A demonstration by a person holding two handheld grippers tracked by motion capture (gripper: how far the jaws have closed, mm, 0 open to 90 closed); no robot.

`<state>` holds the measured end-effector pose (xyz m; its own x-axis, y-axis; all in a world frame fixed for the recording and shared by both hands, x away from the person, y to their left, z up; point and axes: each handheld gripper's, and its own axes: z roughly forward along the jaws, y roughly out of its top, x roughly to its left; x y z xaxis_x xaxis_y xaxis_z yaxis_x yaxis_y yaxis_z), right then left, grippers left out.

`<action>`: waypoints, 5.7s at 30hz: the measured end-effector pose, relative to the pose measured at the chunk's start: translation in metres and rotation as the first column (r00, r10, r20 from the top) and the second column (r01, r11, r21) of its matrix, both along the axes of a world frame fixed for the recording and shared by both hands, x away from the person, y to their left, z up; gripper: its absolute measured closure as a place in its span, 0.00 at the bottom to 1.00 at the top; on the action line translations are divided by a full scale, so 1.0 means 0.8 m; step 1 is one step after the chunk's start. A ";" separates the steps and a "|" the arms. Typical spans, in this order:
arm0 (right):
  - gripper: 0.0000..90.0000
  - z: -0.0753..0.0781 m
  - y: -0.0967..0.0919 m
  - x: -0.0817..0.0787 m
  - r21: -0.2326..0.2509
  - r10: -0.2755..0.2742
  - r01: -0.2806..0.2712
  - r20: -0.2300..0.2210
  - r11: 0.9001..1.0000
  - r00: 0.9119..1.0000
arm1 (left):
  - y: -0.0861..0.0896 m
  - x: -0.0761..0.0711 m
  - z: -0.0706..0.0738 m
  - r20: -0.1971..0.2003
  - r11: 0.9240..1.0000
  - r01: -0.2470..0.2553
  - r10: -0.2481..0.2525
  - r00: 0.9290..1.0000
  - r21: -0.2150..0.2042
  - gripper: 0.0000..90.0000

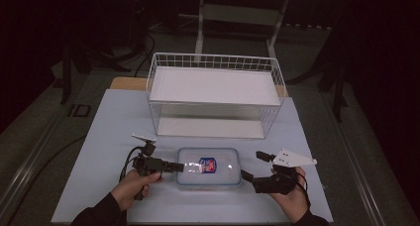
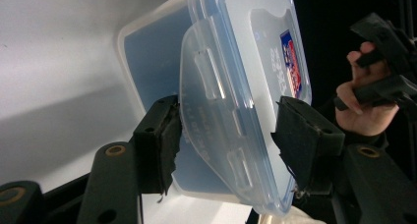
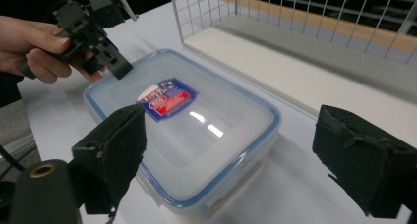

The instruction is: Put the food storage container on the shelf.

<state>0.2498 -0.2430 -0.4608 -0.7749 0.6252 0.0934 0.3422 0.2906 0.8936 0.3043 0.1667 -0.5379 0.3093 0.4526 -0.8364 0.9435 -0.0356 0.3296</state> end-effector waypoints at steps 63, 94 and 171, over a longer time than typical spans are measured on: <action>0.60 0.042 -0.011 0.052 0.229 0.075 0.024 -0.416 0.973 0.906 | -0.007 -0.029 0.122 0.371 1.000 -0.015 0.009 0.929 0.016 0.63; 0.59 0.186 0.001 0.133 0.271 0.042 0.035 -0.275 0.962 0.960 | 0.000 0.051 0.270 0.510 0.997 -0.080 0.067 0.858 0.004 0.63; 0.89 0.185 0.077 0.175 0.139 -0.009 0.044 -0.241 0.989 0.971 | -0.021 0.064 0.255 0.755 0.958 -0.279 0.136 0.642 0.065 0.00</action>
